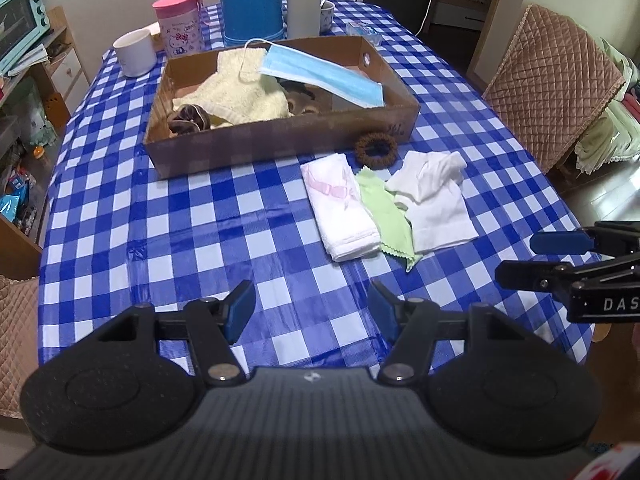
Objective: Organize soft objects
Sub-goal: 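Close the left tool on the pink-printed towel while the right tool grasps the white sock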
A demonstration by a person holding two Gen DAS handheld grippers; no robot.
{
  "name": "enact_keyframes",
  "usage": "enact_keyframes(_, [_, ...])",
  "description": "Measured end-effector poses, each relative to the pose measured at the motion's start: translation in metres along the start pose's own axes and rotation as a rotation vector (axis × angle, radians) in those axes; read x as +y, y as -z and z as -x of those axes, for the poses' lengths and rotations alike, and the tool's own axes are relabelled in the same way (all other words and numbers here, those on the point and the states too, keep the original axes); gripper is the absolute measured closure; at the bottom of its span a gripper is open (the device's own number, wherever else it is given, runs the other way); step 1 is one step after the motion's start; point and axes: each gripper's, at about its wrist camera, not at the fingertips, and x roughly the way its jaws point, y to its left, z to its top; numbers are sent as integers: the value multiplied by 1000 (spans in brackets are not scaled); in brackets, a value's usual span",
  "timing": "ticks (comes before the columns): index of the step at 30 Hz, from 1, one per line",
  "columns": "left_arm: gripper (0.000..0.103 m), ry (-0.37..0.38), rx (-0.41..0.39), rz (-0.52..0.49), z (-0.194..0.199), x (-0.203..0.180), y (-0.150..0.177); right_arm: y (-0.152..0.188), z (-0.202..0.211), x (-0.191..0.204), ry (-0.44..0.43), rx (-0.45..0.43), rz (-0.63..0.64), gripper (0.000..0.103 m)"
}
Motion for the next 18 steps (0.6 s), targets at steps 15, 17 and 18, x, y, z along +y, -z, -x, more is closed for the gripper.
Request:
enact_keyframes(15, [43,30,-6,1,-36,-5,-6,-1,-25,-27,89,-4,-35,35])
enact_keyframes(17, [43,32,-4,6,-42,-4,-9,-3,-29,-30,96,-3,-37,35])
enact_keyframes(18, [43,32,-4,6,-46,-5,-10,-4,-32,-32,101,-3,-37,35])
